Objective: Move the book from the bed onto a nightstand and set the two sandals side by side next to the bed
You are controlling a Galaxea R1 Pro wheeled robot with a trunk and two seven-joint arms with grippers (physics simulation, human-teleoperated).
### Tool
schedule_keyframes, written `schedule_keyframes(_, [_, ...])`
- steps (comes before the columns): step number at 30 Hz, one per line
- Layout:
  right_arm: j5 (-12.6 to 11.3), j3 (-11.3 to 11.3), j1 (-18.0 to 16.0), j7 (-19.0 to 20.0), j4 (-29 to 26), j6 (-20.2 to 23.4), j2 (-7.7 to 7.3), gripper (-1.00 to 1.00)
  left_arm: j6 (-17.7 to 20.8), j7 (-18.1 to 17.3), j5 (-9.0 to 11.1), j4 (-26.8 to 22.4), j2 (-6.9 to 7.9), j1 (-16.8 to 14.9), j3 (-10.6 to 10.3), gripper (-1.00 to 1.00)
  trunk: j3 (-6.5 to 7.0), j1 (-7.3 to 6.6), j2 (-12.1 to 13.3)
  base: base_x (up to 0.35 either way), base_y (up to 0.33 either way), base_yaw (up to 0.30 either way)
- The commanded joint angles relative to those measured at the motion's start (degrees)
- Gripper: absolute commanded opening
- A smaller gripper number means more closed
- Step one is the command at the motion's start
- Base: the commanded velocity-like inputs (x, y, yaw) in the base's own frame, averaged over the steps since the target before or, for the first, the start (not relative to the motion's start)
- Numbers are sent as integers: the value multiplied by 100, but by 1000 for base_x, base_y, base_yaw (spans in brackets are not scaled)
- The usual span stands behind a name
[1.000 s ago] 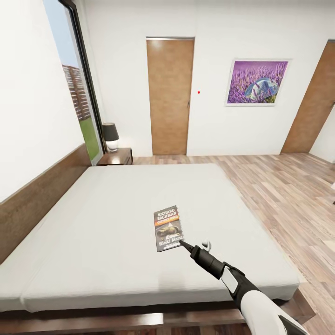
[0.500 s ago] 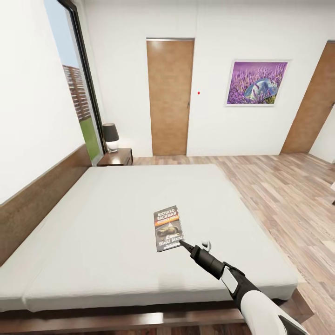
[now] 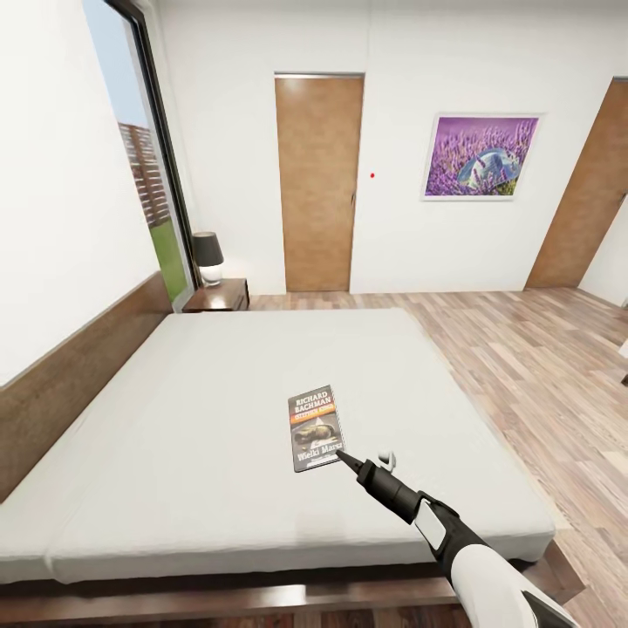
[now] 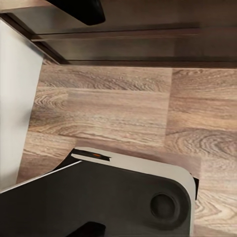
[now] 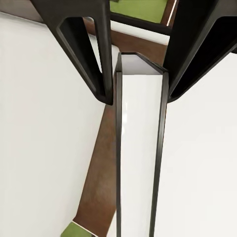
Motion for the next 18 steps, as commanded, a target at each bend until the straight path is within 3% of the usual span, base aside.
schedule_keyframes(1, [-37,-6,-3,12,-4,59,2,-100,-5,25,47,-13,3,2,-50,100,9,-20,33,0,0,0])
schedule_keyframes(10, [-37,-7,-3,17,-4,59,2,-100,-5,24,45,-13,6,-3,-54,100,171,-217,394,0,0,0])
schedule_keyframes(18, [-37,-2,-3,18,-4,59,2,-100,-5,25,45,-13,8,-4,-58,100,171,-217,394,0,0,0])
